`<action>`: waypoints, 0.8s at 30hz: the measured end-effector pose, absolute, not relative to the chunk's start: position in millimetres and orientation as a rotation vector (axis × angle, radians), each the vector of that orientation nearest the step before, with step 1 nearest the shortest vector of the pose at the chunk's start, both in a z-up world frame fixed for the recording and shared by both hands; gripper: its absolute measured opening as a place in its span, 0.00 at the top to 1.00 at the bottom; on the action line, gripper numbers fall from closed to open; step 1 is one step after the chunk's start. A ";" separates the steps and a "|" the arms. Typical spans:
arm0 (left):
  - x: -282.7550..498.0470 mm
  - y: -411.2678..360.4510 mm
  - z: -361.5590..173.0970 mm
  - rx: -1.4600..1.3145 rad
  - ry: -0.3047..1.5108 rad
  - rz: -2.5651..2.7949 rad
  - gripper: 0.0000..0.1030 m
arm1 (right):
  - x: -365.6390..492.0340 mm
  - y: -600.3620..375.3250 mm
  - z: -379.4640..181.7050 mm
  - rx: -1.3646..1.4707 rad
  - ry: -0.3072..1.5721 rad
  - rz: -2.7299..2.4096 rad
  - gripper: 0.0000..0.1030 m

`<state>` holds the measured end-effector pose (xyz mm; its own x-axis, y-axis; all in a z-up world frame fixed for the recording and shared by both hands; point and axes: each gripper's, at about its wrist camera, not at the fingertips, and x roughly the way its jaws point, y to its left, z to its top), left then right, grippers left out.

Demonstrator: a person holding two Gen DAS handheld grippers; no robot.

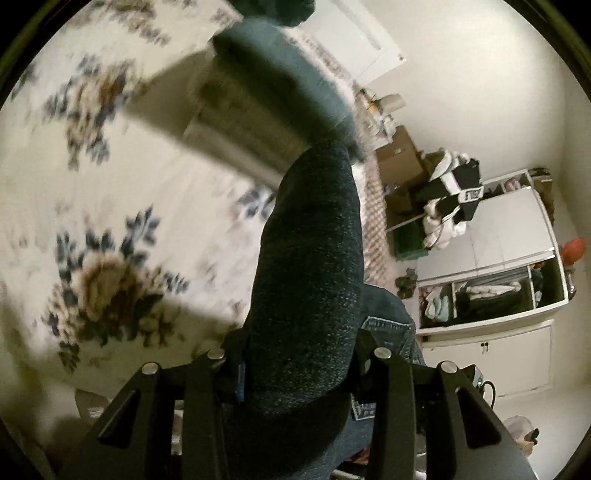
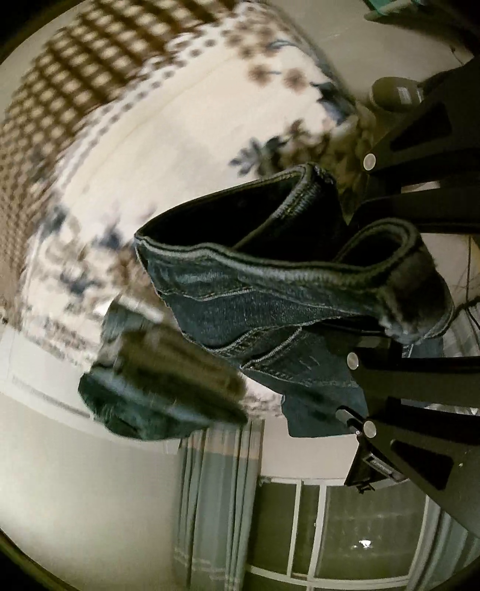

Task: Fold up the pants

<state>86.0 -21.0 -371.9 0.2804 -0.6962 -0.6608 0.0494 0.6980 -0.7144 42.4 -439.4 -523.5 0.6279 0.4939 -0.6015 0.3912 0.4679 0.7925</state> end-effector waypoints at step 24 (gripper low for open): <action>476.7 -10.2 -337.1 -0.661 1.205 -0.521 0.66 | 434.4 -415.8 -402.1 1.112 0.837 0.030 0.75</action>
